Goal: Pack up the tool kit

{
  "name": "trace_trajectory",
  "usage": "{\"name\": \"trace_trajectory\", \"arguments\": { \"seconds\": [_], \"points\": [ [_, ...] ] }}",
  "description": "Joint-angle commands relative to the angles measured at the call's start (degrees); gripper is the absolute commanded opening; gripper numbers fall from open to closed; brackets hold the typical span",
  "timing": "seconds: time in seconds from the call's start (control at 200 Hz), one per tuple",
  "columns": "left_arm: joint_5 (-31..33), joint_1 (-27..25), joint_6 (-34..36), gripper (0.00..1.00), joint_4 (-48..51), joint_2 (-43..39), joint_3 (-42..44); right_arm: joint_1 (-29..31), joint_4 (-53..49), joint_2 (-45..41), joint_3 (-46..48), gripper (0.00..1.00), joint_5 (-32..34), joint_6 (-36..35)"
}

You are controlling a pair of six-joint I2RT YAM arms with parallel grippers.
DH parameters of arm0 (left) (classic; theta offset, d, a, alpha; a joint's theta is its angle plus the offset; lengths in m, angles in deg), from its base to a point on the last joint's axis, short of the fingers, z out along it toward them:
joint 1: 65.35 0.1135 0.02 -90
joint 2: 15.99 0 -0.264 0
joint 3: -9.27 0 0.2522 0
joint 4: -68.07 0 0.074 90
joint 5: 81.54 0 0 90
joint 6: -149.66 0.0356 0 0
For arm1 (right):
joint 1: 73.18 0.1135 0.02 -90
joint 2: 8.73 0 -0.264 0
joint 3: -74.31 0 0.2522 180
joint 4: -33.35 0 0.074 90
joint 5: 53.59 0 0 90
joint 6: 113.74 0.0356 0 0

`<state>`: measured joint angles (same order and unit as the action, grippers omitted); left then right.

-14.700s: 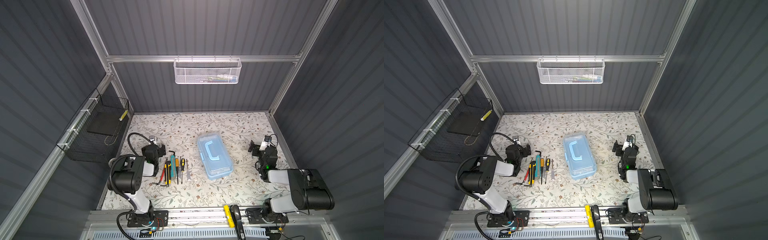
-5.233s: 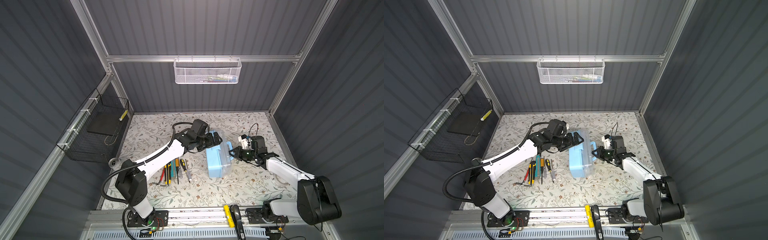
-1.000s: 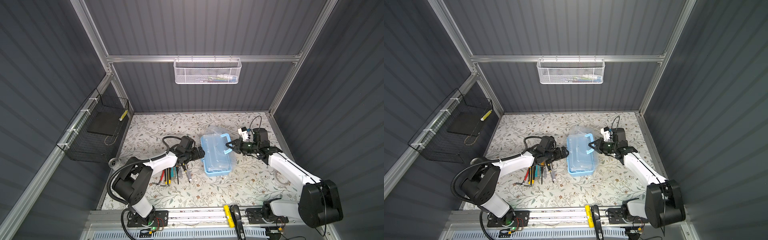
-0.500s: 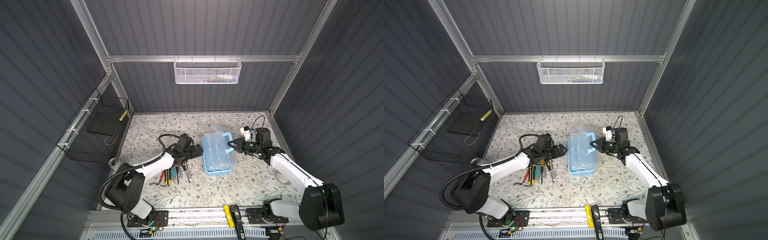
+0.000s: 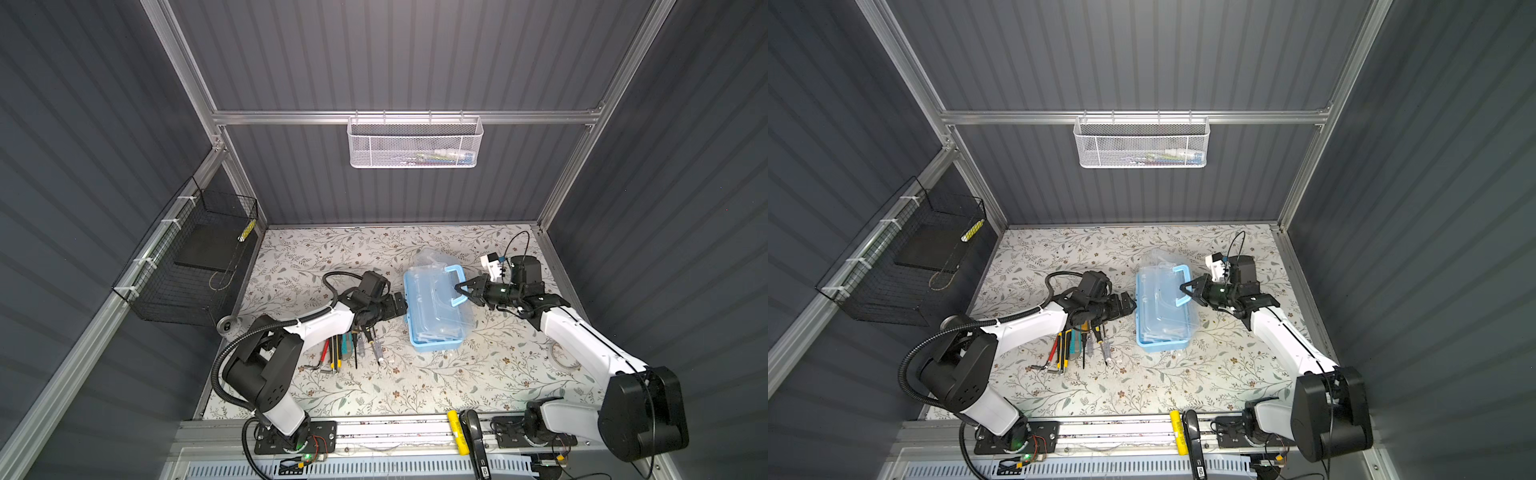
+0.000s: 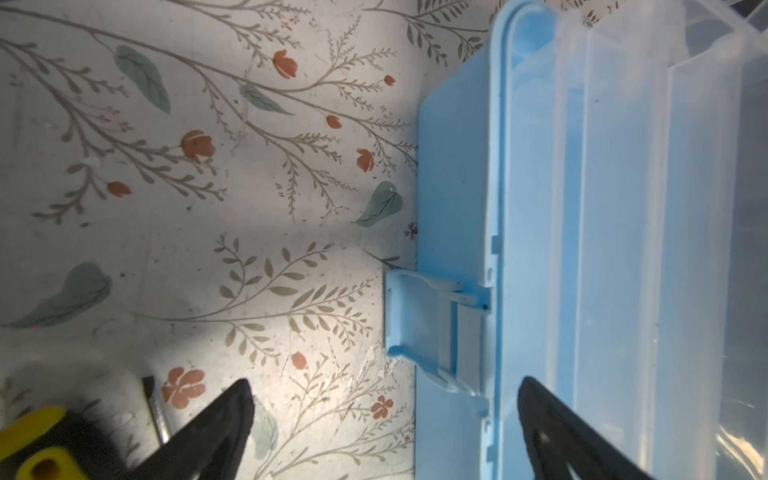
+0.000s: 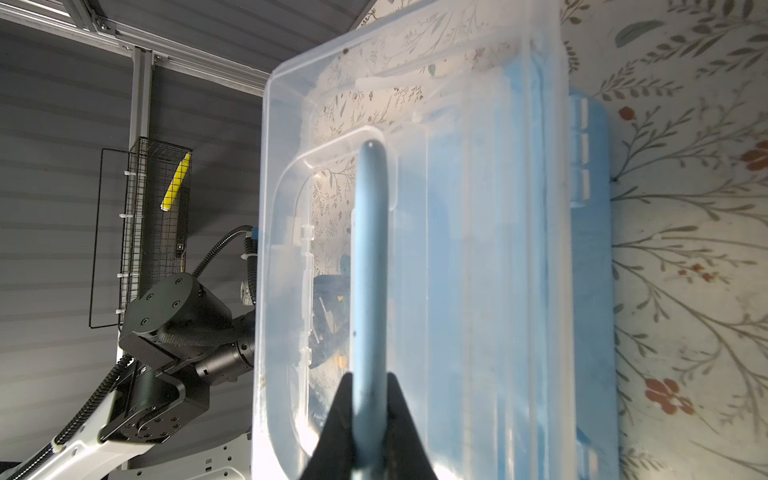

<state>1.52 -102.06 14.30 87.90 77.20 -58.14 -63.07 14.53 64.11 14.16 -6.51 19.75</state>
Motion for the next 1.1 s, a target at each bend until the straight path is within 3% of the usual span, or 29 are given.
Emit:
{"name": "trace_trajectory", "arguments": {
  "seconds": [0.0, 0.56, 0.871, 1.096],
  "points": [
    [-1.67, -0.03, 0.93, 0.99, -0.53, 0.68, -1.11, -0.27, 4.28, -0.52, -0.28, 0.00, -2.37, -0.04],
    [-1.50, -0.08, 1.71, 0.99, 1.09, 4.86, -0.46, -1.69, 3.36, -1.33, -1.68, 0.00, -3.38, -0.12],
    [-0.07, -0.03, 1.34, 1.00, 2.90, 5.91, -0.69, -10.14, -11.19, -4.40, -1.55, 0.00, -0.97, -11.68],
    [-0.46, -0.03, 1.10, 0.99, 1.69, 5.95, -0.90, -15.12, -13.40, -5.12, 0.53, 0.19, -0.99, -15.08]
  ]
}}
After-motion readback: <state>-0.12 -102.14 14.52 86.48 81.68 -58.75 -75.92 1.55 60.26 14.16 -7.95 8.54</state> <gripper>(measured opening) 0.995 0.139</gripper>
